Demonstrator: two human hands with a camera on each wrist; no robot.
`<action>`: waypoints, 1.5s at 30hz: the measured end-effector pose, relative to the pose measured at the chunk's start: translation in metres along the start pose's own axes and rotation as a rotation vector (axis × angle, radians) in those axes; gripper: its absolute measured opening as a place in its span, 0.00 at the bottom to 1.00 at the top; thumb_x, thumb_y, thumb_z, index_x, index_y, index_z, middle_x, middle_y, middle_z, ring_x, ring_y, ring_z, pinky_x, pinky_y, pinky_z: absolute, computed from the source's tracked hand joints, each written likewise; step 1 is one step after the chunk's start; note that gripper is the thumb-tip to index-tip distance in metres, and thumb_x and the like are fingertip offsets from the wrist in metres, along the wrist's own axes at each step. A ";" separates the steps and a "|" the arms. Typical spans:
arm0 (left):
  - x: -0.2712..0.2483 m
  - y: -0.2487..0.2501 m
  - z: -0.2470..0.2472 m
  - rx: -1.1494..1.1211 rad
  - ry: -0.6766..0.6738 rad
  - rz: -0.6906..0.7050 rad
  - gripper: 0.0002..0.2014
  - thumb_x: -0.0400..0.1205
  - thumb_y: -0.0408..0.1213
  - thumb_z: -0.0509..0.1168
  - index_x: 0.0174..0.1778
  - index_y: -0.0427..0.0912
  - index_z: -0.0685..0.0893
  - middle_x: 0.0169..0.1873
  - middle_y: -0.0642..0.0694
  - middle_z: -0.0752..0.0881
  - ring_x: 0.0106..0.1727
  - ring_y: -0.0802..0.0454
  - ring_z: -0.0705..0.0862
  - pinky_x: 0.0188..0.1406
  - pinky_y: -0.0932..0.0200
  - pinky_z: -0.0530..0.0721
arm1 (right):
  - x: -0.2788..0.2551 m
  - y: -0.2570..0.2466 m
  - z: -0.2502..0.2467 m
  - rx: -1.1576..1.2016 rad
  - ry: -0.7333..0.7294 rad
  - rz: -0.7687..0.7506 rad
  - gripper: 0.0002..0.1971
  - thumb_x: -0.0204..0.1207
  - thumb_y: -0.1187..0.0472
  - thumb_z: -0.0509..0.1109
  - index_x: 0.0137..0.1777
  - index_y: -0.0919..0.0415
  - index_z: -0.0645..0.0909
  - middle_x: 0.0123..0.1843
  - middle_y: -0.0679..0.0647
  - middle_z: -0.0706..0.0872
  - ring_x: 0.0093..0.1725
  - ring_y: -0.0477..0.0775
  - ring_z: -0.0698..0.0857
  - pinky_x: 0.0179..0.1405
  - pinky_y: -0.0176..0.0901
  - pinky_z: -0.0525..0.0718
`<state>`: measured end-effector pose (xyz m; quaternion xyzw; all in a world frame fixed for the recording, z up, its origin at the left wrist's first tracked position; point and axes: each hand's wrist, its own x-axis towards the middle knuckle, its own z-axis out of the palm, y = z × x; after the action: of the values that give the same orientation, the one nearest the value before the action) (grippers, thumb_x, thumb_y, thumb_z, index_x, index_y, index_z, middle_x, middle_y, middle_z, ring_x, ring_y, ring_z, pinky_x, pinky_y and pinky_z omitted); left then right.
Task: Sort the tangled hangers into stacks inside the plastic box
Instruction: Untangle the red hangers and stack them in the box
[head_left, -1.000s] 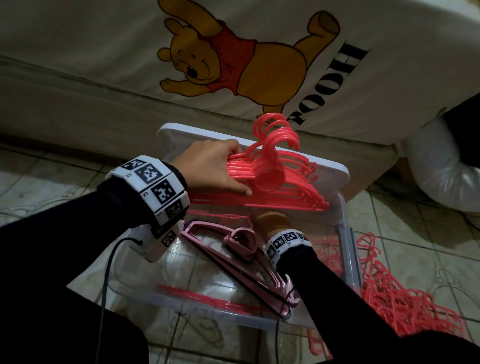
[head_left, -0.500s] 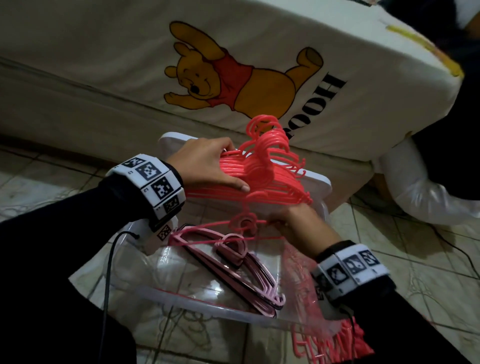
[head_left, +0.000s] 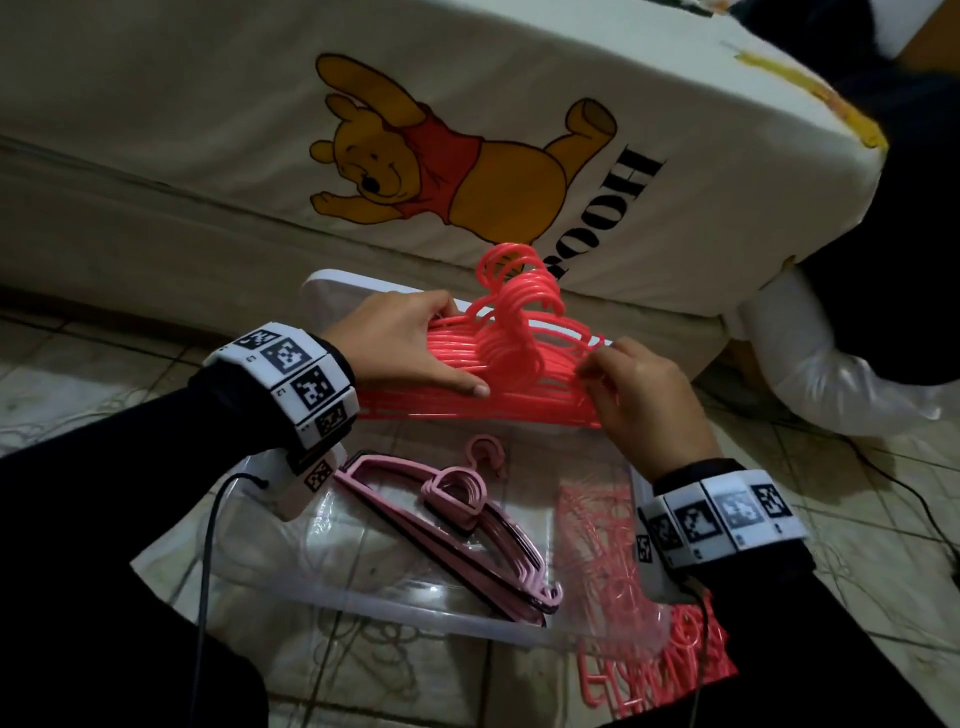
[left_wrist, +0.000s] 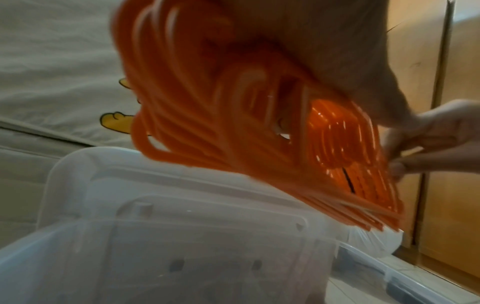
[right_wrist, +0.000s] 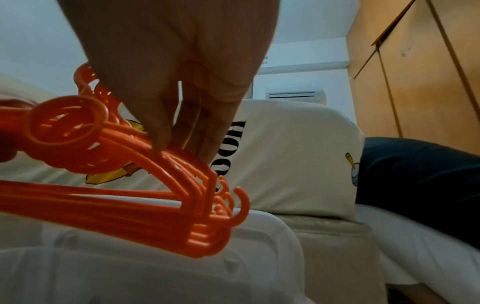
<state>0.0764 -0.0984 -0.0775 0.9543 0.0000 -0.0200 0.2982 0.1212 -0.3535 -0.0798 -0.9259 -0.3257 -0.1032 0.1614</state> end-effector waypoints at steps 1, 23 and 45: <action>0.001 -0.001 0.002 -0.001 -0.007 0.000 0.36 0.57 0.69 0.73 0.55 0.51 0.78 0.47 0.54 0.85 0.47 0.56 0.83 0.48 0.59 0.80 | 0.001 0.000 0.001 -0.005 0.002 0.013 0.06 0.74 0.65 0.69 0.50 0.64 0.83 0.48 0.59 0.83 0.48 0.66 0.82 0.44 0.57 0.81; 0.002 -0.002 0.029 0.657 0.100 0.164 0.27 0.74 0.54 0.64 0.64 0.44 0.69 0.59 0.43 0.77 0.59 0.43 0.77 0.57 0.47 0.76 | 0.021 -0.005 0.045 -0.123 -0.182 0.087 0.09 0.78 0.66 0.60 0.55 0.61 0.77 0.50 0.62 0.87 0.50 0.66 0.86 0.44 0.54 0.82; 0.017 -0.034 0.028 0.388 0.029 -0.033 0.08 0.79 0.41 0.60 0.47 0.45 0.67 0.49 0.35 0.84 0.49 0.34 0.82 0.41 0.50 0.75 | -0.012 0.007 0.095 -0.283 -0.953 0.119 0.19 0.66 0.43 0.77 0.42 0.59 0.83 0.43 0.58 0.86 0.44 0.58 0.85 0.43 0.45 0.82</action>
<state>0.0920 -0.0867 -0.1208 0.9939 0.0159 -0.0109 0.1083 0.1247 -0.3311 -0.1735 -0.8999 -0.2925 0.2974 -0.1270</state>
